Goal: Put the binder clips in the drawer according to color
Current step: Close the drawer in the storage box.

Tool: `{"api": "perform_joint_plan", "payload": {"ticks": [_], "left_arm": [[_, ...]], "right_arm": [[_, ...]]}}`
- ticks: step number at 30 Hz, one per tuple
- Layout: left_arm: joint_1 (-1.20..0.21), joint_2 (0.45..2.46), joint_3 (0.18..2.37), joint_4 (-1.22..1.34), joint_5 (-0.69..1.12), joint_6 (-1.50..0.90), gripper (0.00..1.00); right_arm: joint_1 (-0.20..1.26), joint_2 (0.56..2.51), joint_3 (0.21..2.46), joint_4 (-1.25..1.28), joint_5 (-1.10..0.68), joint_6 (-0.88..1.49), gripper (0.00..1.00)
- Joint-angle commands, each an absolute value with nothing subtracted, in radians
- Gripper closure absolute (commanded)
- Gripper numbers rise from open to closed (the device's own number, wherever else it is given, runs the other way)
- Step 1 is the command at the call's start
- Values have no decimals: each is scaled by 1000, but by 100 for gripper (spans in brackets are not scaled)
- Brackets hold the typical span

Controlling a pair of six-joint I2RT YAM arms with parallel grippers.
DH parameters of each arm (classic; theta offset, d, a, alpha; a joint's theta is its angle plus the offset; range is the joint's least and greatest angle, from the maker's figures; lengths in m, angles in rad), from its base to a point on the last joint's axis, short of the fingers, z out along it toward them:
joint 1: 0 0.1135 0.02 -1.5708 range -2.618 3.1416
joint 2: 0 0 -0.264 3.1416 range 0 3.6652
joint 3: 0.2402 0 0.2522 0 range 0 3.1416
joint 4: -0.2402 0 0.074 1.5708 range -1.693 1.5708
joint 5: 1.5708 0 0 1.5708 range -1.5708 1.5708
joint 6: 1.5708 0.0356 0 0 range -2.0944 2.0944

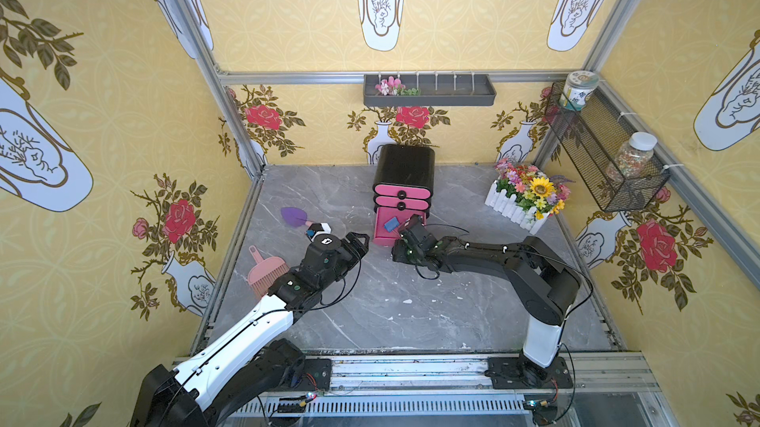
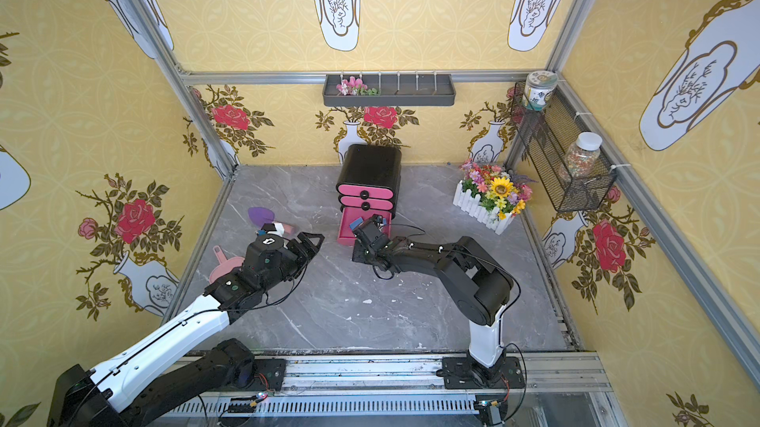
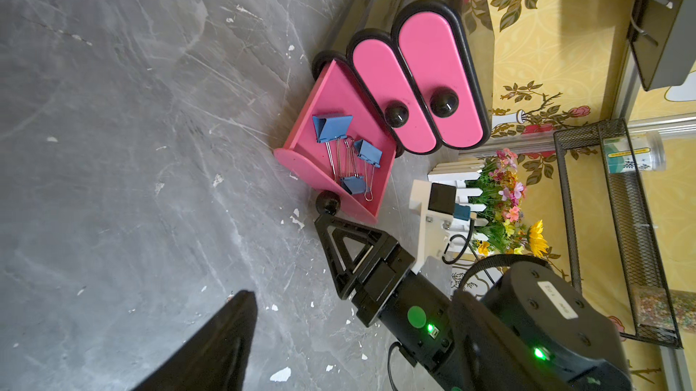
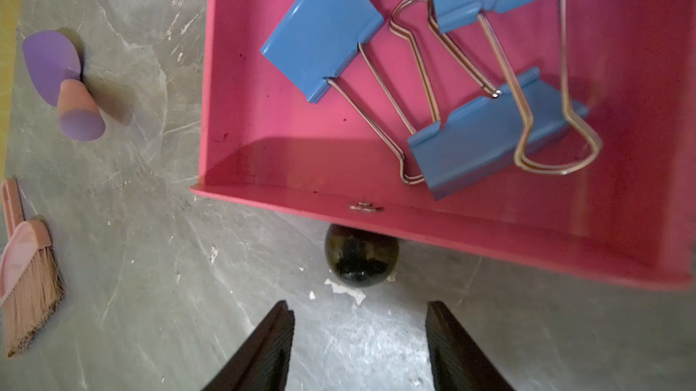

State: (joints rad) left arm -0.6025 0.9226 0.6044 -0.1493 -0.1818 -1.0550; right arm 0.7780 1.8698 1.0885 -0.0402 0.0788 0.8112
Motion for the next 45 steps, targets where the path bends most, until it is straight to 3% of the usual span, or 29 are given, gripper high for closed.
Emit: {"api": "perform_joint_plan", "payload": {"ticks": [1, 11, 20, 45], "left_arm": [[-601, 916, 596, -147, -167, -1051, 14], [-598, 907, 598, -161, -165, -1054, 14], [-598, 922, 610, -166, -164, -1053, 14], [-598, 946, 632, -160, -160, -1045, 14]], "right_arm": [[781, 1892, 1103, 16, 100, 819, 41], [779, 1953, 1128, 55, 122, 827, 50], [777, 1948, 1111, 97, 156, 830, 67], [705, 1999, 1152, 252, 221, 910, 69]]}}
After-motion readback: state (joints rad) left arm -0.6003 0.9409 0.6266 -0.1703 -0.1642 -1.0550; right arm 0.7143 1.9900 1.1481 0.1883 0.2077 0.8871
